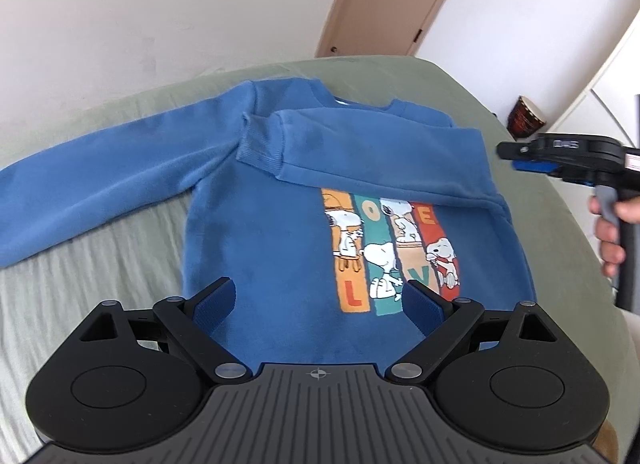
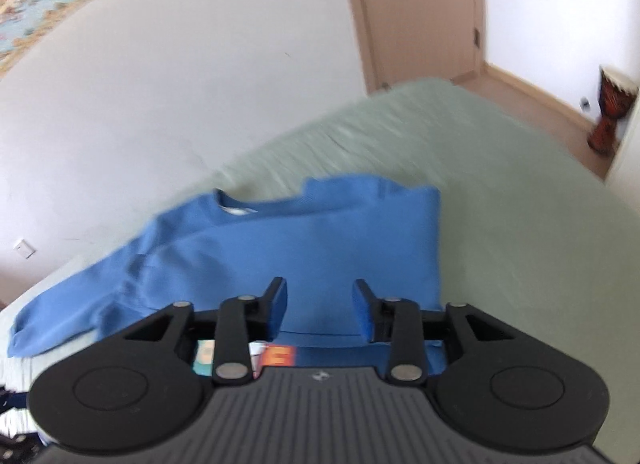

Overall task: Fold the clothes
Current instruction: 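Open the right gripper to release the sleeve on the chest, then move the right gripper to the other sleeve cuff and grasp it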

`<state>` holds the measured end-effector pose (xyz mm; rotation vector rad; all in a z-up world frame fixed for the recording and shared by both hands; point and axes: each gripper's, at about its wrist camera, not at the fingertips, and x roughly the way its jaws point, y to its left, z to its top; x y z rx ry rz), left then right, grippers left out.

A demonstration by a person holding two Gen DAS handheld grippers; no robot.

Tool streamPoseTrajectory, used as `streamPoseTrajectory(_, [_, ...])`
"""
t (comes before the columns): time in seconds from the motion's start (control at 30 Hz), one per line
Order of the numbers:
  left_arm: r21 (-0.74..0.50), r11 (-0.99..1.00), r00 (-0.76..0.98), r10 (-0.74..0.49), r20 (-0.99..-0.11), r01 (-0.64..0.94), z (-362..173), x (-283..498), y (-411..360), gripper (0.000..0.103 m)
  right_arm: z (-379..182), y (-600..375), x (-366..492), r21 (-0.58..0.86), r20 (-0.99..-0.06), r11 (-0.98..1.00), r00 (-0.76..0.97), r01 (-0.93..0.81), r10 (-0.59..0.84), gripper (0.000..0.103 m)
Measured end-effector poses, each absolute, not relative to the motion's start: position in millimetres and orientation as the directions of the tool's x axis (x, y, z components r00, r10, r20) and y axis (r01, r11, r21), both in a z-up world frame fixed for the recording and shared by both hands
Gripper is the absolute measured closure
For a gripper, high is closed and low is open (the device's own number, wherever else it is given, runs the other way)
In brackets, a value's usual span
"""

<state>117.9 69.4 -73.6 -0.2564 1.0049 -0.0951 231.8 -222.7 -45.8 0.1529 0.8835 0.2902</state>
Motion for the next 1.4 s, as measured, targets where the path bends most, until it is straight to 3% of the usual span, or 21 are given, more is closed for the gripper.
streamPoseTrajectory(0.4, [-0.188,0.971,0.55,-0.079,-0.831,-0.144,-61,67,120,0.011,1,-131,193,0.194,-0.705,0.874,0.556,-0.446,0.44,0.054])
streamPoseTrajectory(0.8, [-0.177,0.946,0.534,-0.005,-0.845,-0.271,-69,39,201,0.011,-10,38,166,0.107,-0.715,0.66,0.404,-0.744,0.571,0.054])
streamPoseTrajectory(1.17, [-0.178,0.943,0.524,-0.006,-0.852,-0.28,-82,33,257,0.011,-34,157,159,0.095,-0.74,0.494,0.27,-0.864,0.616,0.054])
streamPoseTrajectory(1.23, [-0.178,0.94,0.518,-0.003,-0.855,-0.29,-86,33,267,0.011,-42,173,159,0.103,-0.746,0.456,0.235,-0.884,0.623,0.051])
streamPoseTrajectory(1.3, [-0.186,0.939,0.516,-0.011,-0.857,-0.288,-88,30,278,0.011,-53,199,155,0.11,-0.749,0.39,0.182,-0.914,0.637,0.042])
streamPoseTrajectory(1.4, [-0.2,0.944,0.526,-0.033,-0.85,-0.264,-85,26,285,0.011,-68,228,149,0.098,-0.754,0.315,0.136,-0.944,0.642,0.039])
